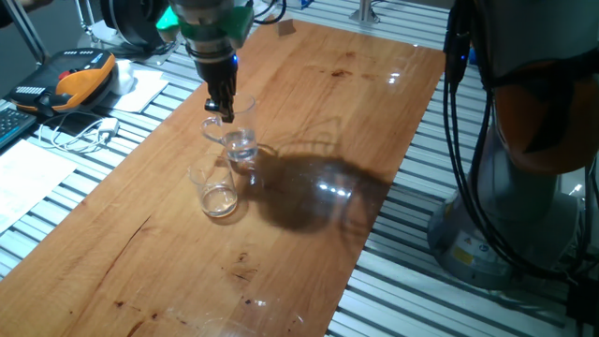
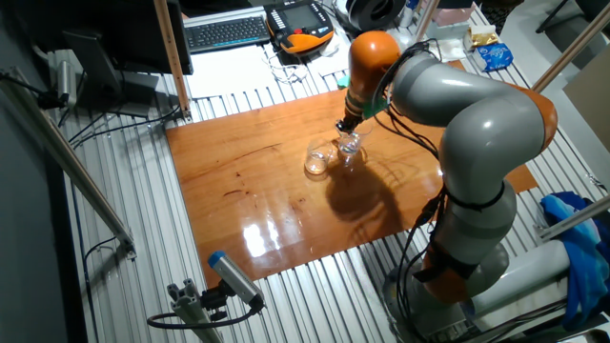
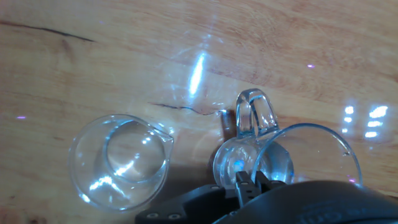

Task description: Pour the water from one cup into another empty cup

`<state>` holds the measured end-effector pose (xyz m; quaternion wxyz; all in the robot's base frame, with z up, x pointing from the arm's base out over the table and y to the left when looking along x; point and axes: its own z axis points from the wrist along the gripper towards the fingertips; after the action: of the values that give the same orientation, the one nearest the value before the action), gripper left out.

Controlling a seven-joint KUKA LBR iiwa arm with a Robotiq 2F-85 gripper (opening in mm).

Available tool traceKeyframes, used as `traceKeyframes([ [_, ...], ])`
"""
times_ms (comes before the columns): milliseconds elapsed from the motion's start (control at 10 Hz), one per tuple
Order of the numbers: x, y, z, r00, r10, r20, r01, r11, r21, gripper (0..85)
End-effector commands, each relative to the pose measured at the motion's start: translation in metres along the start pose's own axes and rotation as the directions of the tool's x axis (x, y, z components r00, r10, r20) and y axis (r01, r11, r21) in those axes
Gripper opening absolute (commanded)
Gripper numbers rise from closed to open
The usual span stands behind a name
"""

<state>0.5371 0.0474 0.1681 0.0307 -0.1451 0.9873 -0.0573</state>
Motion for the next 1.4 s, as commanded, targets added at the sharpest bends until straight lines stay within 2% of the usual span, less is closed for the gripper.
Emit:
traceKeyframes([
  [0, 0.0, 0.002, 0.002, 1.0, -0.001, 0.002, 0.001, 1.0, 0.022, 0.0],
  [400, -0.001, 0.009, 0.023, 1.0, -0.004, 0.023, 0.002, 0.997, 0.081, 0.0],
  [700, -0.001, 0.01, 0.03, 1.0, 0.0, 0.025, -0.002, 0.998, 0.068, 0.0],
  [1000, -0.001, 0.013, 0.034, 1.0, 0.002, 0.028, -0.005, 0.997, 0.074, 0.0],
  [1300, -0.002, 0.014, 0.033, 1.0, 0.019, 0.006, -0.019, 0.998, 0.053, 0.0],
])
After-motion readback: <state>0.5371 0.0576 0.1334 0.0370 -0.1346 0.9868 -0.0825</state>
